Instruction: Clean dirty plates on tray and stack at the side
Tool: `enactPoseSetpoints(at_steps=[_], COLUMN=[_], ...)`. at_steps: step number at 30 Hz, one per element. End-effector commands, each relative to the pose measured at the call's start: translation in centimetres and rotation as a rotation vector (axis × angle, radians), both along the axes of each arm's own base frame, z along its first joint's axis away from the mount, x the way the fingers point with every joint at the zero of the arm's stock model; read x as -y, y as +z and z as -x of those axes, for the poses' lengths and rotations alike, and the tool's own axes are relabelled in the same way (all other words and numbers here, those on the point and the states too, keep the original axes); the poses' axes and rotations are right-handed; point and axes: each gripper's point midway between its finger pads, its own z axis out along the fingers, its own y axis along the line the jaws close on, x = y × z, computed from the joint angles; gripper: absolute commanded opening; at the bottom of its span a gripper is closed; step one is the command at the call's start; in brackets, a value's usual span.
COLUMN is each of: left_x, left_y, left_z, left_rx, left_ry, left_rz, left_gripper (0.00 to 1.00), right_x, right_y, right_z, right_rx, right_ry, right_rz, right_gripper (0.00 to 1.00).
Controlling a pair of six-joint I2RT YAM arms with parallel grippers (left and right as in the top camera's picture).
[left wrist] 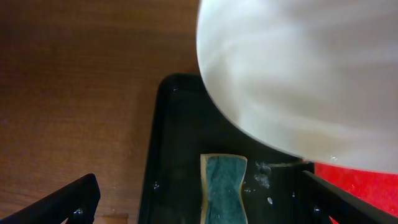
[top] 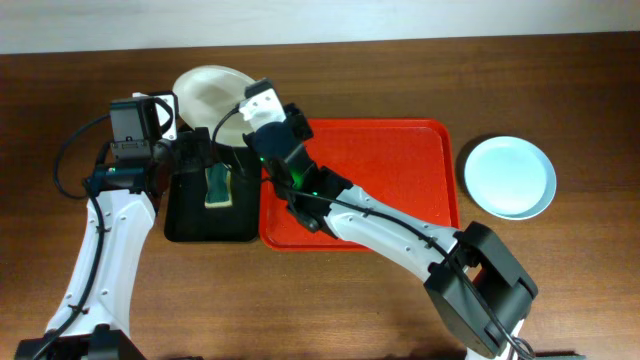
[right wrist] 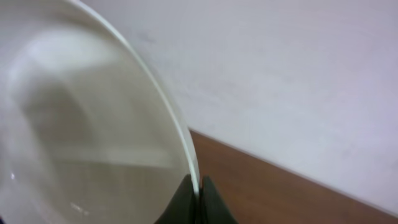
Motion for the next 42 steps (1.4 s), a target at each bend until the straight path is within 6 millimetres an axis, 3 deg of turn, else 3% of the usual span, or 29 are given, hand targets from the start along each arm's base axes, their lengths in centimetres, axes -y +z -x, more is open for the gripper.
enactPoseSetpoints(at_steps=[1, 6, 12, 42], left_x=[-0.1, -0.1, -0.1, -0.1], left_y=[0.4, 0.4, 0.4, 0.4], left_z=[0.0, 0.0, 0.0, 0.0], left_rx=[0.012, 0.012, 0.012, 0.012], left_ry=[0.01, 0.01, 0.01, 0.01], left_rz=[0.004, 0.004, 0.004, 0.004], left_gripper=[1.0, 0.99, 0.99, 0.99], right_x=[-1.8, -3.3, -2.8, -2.7], right_y=[3.4, 6.5, 9.2, 9.2], right_z=[1.1, 2.6, 2.8, 2.7], right_rx=[0.139, 0.289, 0.406, 0.416], right_ry=[0.037, 0.064, 0.025, 0.022], right_rz=[0.128, 0.231, 0.297, 0.345], right_gripper=[0.04, 0.04, 0.04, 0.04])
